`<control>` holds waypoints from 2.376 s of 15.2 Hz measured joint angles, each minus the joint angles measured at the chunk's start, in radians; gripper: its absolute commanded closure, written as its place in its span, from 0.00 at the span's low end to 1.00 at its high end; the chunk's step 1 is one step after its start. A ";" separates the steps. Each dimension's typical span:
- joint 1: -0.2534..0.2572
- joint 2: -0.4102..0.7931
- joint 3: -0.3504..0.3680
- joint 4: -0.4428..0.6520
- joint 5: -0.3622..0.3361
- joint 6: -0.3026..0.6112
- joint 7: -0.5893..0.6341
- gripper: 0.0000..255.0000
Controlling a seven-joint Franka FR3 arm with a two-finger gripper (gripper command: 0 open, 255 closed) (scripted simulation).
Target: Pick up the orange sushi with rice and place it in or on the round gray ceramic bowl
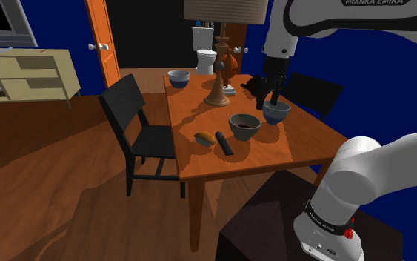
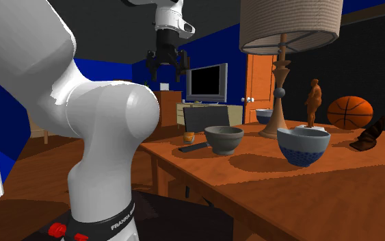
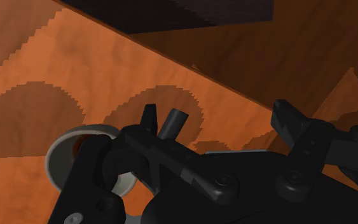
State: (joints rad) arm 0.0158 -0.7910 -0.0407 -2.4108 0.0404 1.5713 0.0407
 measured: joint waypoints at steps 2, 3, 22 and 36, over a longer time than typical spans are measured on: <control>0.000 0.010 0.000 -0.004 -0.001 0.014 -0.002 0.00; 0.001 0.033 -0.001 -0.008 -0.002 0.042 -0.005 0.00; 0.023 0.673 0.011 0.112 -0.011 0.606 -0.045 0.00; 0.029 1.006 0.019 0.268 -0.016 0.801 -0.050 0.00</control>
State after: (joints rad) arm 0.0451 0.2152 -0.0214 -2.1431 0.0241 2.3720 -0.0092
